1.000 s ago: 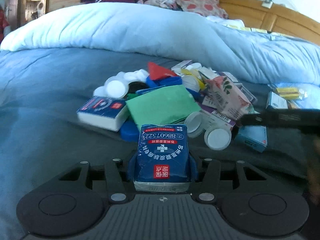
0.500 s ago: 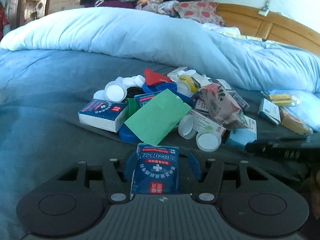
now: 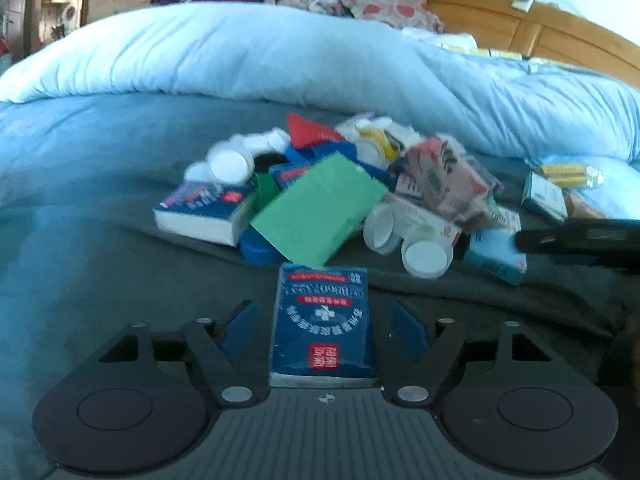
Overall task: Organize objects
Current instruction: 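Grasp a blue tissue pack with the left tool while the right tool grasps a clear round lid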
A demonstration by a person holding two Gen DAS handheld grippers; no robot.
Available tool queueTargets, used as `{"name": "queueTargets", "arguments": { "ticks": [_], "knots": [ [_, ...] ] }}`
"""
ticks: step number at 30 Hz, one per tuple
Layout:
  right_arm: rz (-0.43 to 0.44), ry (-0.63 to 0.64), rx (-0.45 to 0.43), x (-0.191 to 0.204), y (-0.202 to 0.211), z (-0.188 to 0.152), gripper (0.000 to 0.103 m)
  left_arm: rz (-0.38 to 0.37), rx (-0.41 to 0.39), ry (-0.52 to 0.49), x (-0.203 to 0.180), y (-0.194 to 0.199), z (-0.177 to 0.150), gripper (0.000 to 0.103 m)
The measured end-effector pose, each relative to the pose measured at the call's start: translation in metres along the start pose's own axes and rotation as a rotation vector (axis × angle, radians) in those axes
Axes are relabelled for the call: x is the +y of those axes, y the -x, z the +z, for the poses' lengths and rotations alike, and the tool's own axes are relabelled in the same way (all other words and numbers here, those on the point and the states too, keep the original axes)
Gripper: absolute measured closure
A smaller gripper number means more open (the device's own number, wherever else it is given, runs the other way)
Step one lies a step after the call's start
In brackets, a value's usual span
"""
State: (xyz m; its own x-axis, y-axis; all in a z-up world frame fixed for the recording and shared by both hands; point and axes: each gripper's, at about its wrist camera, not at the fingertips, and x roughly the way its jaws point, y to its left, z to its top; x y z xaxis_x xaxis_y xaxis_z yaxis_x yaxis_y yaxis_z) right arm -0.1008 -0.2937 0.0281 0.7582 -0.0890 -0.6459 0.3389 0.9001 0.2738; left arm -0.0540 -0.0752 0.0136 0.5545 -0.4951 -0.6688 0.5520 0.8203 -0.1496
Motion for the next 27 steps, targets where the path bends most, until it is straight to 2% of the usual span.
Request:
{"name": "queueTargets", "arguments": {
  "ticks": [1, 2, 3, 4, 7, 9, 16, 21, 25, 27],
  "knots": [
    [0.042, 0.015, -0.019, 0.002, 0.007, -0.002, 0.023, 0.002, 0.012, -0.004, -0.001, -0.008, -0.001, 0.031],
    [0.091, 0.046, -0.036, 0.008, 0.013, -0.004, 0.03, 0.011, 0.005, -0.006, -0.002, -0.011, -0.002, 0.035],
    [0.132, 0.111, -0.044, 0.019, 0.016, -0.004, 0.037, 0.026, -0.012, -0.007, -0.002, -0.011, -0.003, 0.054],
    [0.157, 0.191, -0.036, 0.031, 0.015, -0.006, 0.039, 0.033, -0.016, -0.003, -0.001, -0.01, -0.002, 0.053],
    [0.21, 0.441, 0.005, 0.071, 0.001, -0.015, 0.056, 0.043, -0.034, 0.004, 0.007, 0.003, -0.003, 0.053],
    [0.214, 0.558, 0.004, 0.089, -0.01, -0.021, 0.058, 0.046, -0.032, 0.019, 0.014, 0.01, -0.004, 0.053],
    [0.137, 0.59, 0.035, 0.1, -0.055, -0.018, 0.058, 0.051, -0.029, 0.031, 0.019, 0.018, -0.008, 0.053],
    [0.18, 0.56, 0.058, 0.093, -0.071, -0.021, 0.058, 0.047, -0.028, 0.024, 0.016, 0.014, -0.006, 0.053],
    [0.221, 0.519, 0.051, 0.091, -0.063, -0.017, 0.061, 0.062, -0.056, 0.016, 0.014, 0.021, -0.002, 0.053],
    [0.244, 0.509, 0.011, 0.094, -0.045, -0.012, 0.061, 0.071, -0.084, 0.021, 0.015, 0.03, 0.005, 0.053]
  ]
}}
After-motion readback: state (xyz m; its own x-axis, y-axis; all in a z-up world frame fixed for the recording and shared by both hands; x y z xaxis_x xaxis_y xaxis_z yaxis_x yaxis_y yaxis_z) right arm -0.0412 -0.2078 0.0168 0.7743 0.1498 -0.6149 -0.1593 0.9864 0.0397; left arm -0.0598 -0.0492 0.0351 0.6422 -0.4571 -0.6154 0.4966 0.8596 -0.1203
